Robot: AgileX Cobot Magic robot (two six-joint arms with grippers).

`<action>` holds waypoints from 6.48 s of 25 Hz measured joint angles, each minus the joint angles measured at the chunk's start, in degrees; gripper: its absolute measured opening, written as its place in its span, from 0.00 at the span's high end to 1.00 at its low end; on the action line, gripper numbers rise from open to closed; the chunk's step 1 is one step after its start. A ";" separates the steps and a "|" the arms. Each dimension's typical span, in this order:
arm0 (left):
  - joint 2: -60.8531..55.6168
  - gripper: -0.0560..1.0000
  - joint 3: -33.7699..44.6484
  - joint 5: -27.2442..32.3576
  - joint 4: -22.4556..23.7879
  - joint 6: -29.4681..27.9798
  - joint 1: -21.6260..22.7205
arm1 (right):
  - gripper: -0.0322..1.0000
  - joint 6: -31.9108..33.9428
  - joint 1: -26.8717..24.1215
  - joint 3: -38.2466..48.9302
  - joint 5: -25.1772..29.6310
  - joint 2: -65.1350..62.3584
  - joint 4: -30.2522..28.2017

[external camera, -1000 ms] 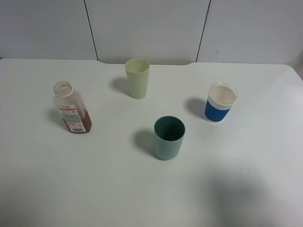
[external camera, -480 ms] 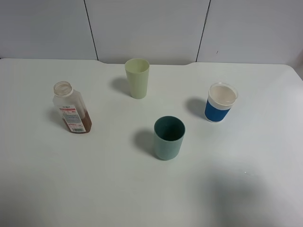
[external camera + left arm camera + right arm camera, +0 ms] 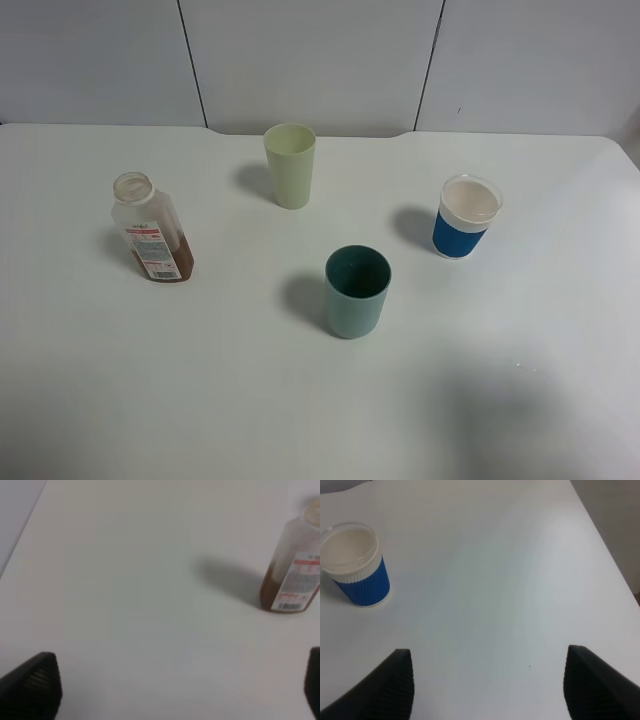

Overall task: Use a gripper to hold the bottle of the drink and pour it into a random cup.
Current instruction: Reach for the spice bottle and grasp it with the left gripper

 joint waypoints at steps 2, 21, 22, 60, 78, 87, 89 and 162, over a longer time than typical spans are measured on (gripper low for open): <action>0.12 0.02 -1.11 -1.37 -0.55 0.00 0.00 | 0.35 0.00 0.00 0.00 0.00 0.00 0.00; 24.32 0.02 -2.68 -8.14 -1.61 19.09 0.00 | 0.35 0.00 0.00 0.00 0.00 0.00 0.00; 25.54 0.02 -2.68 -8.77 -1.61 19.63 0.00 | 0.35 0.00 0.00 0.00 0.00 0.00 0.00; 60.29 0.02 -2.75 -36.94 25.66 22.25 -18.95 | 0.35 0.00 0.00 0.00 0.00 0.00 0.00; 71.51 0.04 -1.60 -52.25 37.13 3.53 -18.95 | 0.35 0.00 0.00 0.00 0.00 0.00 0.00; 71.59 0.13 2.82 -52.32 38.23 2.50 -18.95 | 0.35 0.00 0.00 0.00 0.00 0.00 0.00; 71.59 0.13 3.13 -52.32 38.23 1.75 -18.95 | 0.35 0.00 0.00 0.00 0.00 0.00 0.00; 81.22 0.04 18.00 -78.19 -10.32 8.83 -18.19 | 0.35 0.00 0.00 0.00 0.00 0.00 0.00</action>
